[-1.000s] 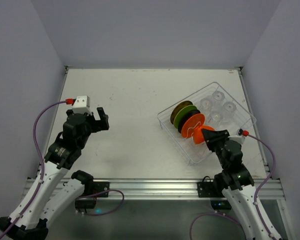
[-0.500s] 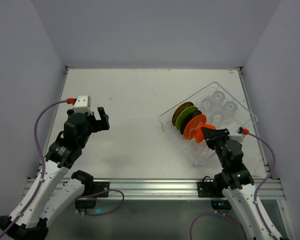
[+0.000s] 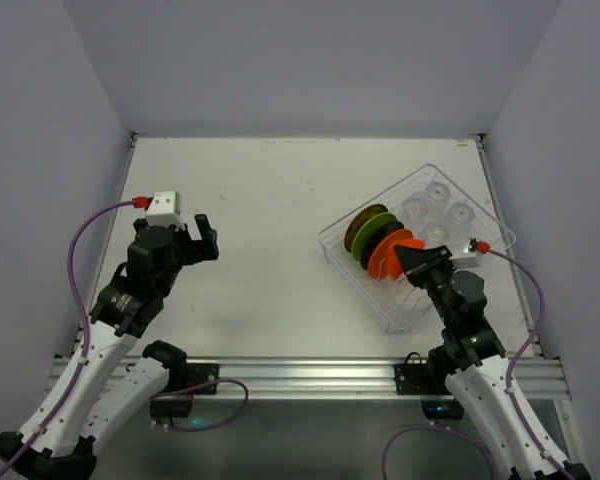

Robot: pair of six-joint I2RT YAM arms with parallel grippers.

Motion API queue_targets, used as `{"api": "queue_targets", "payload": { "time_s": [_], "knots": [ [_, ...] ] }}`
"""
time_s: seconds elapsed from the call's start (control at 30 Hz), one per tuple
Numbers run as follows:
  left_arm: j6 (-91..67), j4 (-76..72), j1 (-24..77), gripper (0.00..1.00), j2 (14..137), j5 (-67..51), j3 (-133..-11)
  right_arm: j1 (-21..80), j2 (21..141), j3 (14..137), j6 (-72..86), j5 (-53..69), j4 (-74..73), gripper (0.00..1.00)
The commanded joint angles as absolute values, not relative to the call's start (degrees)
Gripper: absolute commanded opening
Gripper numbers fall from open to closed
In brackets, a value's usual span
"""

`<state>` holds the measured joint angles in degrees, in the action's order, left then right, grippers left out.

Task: Unload the mixed dishes from the dish rack

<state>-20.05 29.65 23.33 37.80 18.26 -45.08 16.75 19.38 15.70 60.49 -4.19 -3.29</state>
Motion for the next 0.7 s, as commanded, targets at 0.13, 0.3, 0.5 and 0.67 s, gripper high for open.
{"api": "queue_targets", "payload": {
  "time_s": [0.13,0.3,0.5,0.67],
  "knots": [
    [-20.83,29.44,23.47,1.00,38.58,19.69,-46.31,16.70,24.43,25.92,46.86,5.44,5.01,0.00],
    [-22.06,29.71,23.47,1.00,40.51,17.41,-50.00,16.70,26.98,28.03,41.84,12.38,7.90,0.00],
    [-27.33,27.69,23.47,1.00,47.45,-0.23,-62.81,19.23,37.42,36.64,31.12,38.37,8.78,0.00],
    [-29.79,29.43,23.47,1.00,57.20,-13.79,-72.24,34.60,42.35,45.77,11.93,37.00,-2.78,0.00]
  ]
}}
